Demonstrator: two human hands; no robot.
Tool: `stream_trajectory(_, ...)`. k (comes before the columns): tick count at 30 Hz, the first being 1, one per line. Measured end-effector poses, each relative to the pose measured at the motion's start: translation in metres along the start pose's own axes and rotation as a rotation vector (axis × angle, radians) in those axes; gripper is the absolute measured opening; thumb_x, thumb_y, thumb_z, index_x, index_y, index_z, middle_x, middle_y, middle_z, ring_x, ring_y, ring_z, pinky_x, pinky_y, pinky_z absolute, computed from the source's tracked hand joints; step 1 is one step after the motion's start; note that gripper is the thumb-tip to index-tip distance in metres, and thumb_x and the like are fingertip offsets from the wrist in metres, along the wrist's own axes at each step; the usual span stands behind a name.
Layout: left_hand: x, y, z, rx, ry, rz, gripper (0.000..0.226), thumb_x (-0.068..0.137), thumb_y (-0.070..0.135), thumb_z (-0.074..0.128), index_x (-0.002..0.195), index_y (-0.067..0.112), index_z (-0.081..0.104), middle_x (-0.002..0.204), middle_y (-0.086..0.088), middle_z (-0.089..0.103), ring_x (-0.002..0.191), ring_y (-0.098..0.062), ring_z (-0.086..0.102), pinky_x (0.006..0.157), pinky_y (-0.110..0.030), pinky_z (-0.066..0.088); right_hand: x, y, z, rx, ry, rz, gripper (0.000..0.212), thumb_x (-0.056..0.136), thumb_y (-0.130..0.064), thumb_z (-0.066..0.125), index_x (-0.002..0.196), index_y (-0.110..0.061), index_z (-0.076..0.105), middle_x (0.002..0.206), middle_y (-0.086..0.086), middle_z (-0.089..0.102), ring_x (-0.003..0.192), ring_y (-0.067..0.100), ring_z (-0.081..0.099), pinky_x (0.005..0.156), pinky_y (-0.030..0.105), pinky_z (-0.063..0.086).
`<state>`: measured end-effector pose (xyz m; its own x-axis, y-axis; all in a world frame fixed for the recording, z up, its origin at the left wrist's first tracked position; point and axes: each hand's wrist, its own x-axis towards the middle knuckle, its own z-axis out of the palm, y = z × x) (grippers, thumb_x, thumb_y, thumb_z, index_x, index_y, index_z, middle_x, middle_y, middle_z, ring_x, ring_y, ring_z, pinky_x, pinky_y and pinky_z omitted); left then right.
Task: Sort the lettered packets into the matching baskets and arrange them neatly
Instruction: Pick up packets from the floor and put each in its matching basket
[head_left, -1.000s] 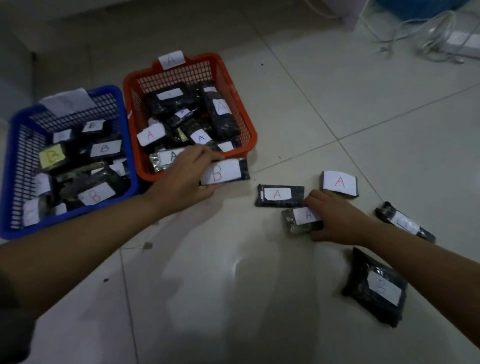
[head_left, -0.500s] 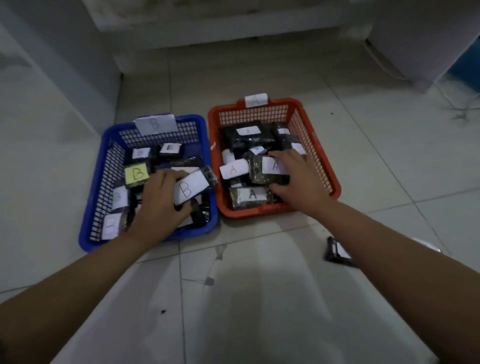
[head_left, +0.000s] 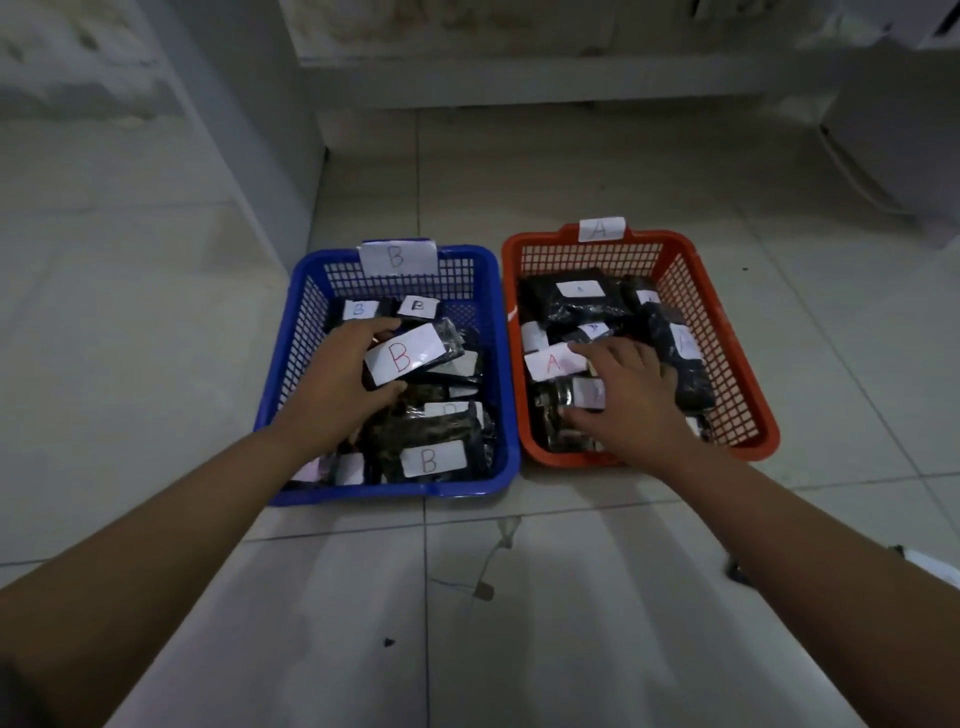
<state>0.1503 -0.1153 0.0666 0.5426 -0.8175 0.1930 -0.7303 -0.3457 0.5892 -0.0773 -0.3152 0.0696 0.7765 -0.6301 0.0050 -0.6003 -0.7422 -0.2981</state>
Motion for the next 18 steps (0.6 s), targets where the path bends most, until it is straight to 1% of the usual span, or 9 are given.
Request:
stream_trajectory(2,0.003,-0.015,-0.008,0.013,0.01,-0.03,0.062,0.073,0.013,0.078,0.128,0.012,0.049,0.122,-0.003,0.053,0.11,-0.013,0.046,0.091,-0.023,0.034,0.002,-0.029,0.002,0.07,0.145,-0.091,0.051,0.079,-0.043,0.06,0.126,-0.024,0.05,0.128,0.003,0.048,0.122,0.026,0.036,0.101,0.046,0.033)
stream_trajectory(3,0.005,-0.022,-0.012,0.019,0.008,-0.049,0.061,0.074,0.014,0.078,0.127,0.013,0.049,0.123,-0.003,0.054,0.112,-0.014,0.047,0.091,-0.023,0.034,0.001,-0.046,0.004,0.12,0.169,-0.142,0.047,0.081,-0.042,0.058,0.124,-0.021,0.052,0.126,0.004,0.05,0.12,0.024,0.038,0.101,0.045,0.035)
stream_trajectory(5,0.006,-0.035,-0.018,0.008,-0.019,-0.095,0.06,0.074,0.014,0.078,0.127,0.014,0.05,0.125,-0.004,0.054,0.115,-0.017,0.049,0.091,-0.022,0.035,-0.01,-0.081,0.016,0.218,0.101,-0.219,0.05,0.085,-0.042,0.056,0.13,-0.021,0.047,0.13,0.002,0.047,0.124,0.02,0.037,0.107,0.041,0.034)
stream_trajectory(6,0.005,-0.04,-0.019,-0.012,-0.038,-0.116,0.059,0.074,0.012,0.077,0.127,0.014,0.05,0.125,-0.003,0.055,0.114,-0.016,0.049,0.09,-0.023,0.035,-0.019,-0.096,0.026,0.242,0.035,-0.24,0.057,0.087,-0.045,0.054,0.137,-0.023,0.038,0.138,0.001,0.041,0.13,0.018,0.032,0.111,0.037,0.028)
stream_trajectory(8,0.002,-0.049,-0.02,-0.041,-0.056,-0.152,0.057,0.074,0.009,0.076,0.125,0.014,0.052,0.124,-0.003,0.055,0.111,-0.014,0.048,0.088,-0.023,0.036,-0.038,-0.118,0.052,0.246,-0.081,-0.224,0.075,0.086,-0.057,0.043,0.148,-0.029,0.012,0.154,-0.003,0.017,0.143,0.018,0.01,0.115,0.034,0.011)
stream_trajectory(10,-0.002,-0.059,-0.018,-0.033,-0.037,-0.178,0.055,0.076,0.007,0.074,0.125,0.013,0.052,0.125,-0.005,0.055,0.112,-0.016,0.048,0.089,-0.026,0.036,-0.049,-0.125,0.075,0.229,-0.115,-0.144,0.079,0.081,-0.067,0.024,0.144,-0.035,-0.012,0.158,-0.006,-0.006,0.145,0.019,-0.007,0.116,0.034,0.0)
stream_trajectory(11,-0.004,-0.065,-0.018,-0.016,-0.014,-0.192,0.054,0.077,0.007,0.074,0.126,0.013,0.051,0.126,-0.007,0.055,0.114,-0.02,0.048,0.091,-0.028,0.037,-0.05,-0.125,0.081,0.207,-0.113,-0.118,0.075,0.08,-0.068,0.015,0.141,-0.037,-0.017,0.156,-0.009,-0.013,0.144,0.018,-0.012,0.116,0.033,-0.004)
stream_trajectory(14,-0.004,-0.079,-0.017,0.012,0.028,-0.24,0.055,0.078,0.013,0.073,0.129,0.013,0.05,0.126,-0.009,0.055,0.117,-0.027,0.048,0.096,-0.034,0.037,-0.049,-0.122,0.084,0.133,-0.125,-0.136,0.07,0.08,-0.074,0.007,0.139,-0.044,-0.017,0.15,-0.012,-0.025,0.141,0.016,-0.021,0.111,0.031,-0.012)
stream_trajectory(18,0.004,-0.075,-0.007,0.054,0.102,-0.246,0.056,0.079,0.018,0.072,0.13,0.014,0.051,0.124,-0.01,0.057,0.113,-0.027,0.05,0.094,-0.033,0.036,-0.049,-0.121,0.086,0.076,-0.135,-0.151,0.071,0.078,-0.07,-0.002,0.143,-0.042,-0.008,0.152,-0.008,-0.024,0.14,0.02,-0.022,0.109,0.033,-0.012)
